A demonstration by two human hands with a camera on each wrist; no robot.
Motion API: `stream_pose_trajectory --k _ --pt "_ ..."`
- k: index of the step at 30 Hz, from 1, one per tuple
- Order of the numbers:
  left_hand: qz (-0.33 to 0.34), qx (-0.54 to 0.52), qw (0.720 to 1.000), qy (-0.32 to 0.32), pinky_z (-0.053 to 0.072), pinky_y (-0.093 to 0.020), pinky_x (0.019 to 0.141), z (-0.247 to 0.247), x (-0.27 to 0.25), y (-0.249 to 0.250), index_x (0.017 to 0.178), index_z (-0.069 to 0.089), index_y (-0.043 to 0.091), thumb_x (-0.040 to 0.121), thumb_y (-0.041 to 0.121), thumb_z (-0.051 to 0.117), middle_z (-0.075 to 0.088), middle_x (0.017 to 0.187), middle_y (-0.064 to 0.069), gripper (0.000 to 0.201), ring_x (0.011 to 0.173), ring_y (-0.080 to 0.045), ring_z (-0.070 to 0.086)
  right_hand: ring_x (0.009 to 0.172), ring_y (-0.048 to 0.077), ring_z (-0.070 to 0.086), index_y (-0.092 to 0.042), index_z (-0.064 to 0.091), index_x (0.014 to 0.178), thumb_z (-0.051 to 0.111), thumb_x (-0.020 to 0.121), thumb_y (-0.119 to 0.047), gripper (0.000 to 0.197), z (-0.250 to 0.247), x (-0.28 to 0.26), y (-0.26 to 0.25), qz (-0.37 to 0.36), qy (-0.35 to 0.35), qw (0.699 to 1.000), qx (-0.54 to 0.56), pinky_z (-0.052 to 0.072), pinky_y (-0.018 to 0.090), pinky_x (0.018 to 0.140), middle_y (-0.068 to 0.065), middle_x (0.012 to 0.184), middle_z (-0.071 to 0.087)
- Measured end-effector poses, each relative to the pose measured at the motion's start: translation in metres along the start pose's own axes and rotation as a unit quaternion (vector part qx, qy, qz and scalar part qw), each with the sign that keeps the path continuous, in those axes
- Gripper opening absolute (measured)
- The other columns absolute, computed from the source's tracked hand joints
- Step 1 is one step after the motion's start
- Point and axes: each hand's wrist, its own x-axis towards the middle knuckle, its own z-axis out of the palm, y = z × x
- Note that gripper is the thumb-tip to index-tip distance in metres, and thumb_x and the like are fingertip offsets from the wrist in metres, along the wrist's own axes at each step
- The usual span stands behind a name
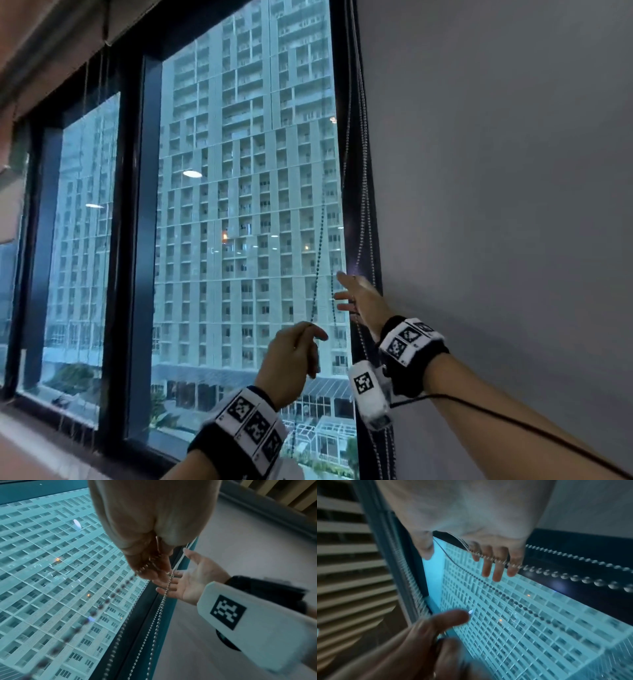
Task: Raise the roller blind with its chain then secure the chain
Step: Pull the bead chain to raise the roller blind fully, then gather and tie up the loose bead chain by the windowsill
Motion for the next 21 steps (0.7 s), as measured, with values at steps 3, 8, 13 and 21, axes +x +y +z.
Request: stream_pose_trajectory --k 3,8,13,21 --pt "-0.018 0.005 1.000 -0.024 0.052 -0.036 0.062 0.005 0.006 -0.007 0.087 0.063 0.003 0.098 0.015 0.038 0.062 0.054 -0.002 0.030 0.063 -0.026 0.068 0.078 0.020 0.064 -0.013 0.052 0.117 0.055 0.088 -0.048 0.046 0.019 -0.006 0.010 -0.047 0.034 0.997 -0.056 0.053 0.041 0.077 0.008 0.098 0.064" --pt "-0.029 0.095 0.993 -0.058 0.055 -0.034 0.064 0.008 0.005 -0.018 0.087 0.063 0.000 0.095 0.006 0.035 0.071 0.074 -0.017 0.030 0.069 -0.026 0.071 0.059 0.015 0.055 -0.012 0.061 0.086 0.052 0.093 -0.030 0.021 0.035 -0.039 0.044 -0.085 -0.050 0.995 -0.027 0.044 0.029 0.056 0.007 0.075 0.061" --pt "0.015 0.442 0.885 -0.146 0.053 -0.034 0.060 -0.006 -0.025 -0.024 0.063 0.057 0.010 0.087 0.033 0.046 0.061 0.061 -0.006 0.035 0.057 -0.025 0.058 0.060 0.006 0.055 -0.010 0.060 0.081 0.051 0.095 -0.017 0.018 0.041 -0.073 0.116 -0.016 -0.092 0.995 -0.034 0.047 0.023 0.062 0.001 0.071 0.058" --pt "0.226 0.389 0.836 -0.315 0.050 -0.031 0.083 0.041 -0.056 -0.061 0.106 0.061 0.013 0.074 0.012 0.041 0.065 0.102 -0.005 0.038 0.094 -0.020 0.058 0.100 0.012 0.058 -0.007 0.062 0.111 0.045 0.095 -0.014 0.025 0.063 -0.129 0.217 0.119 -0.255 0.913 -0.297 0.046 0.028 0.099 0.009 0.112 0.067"
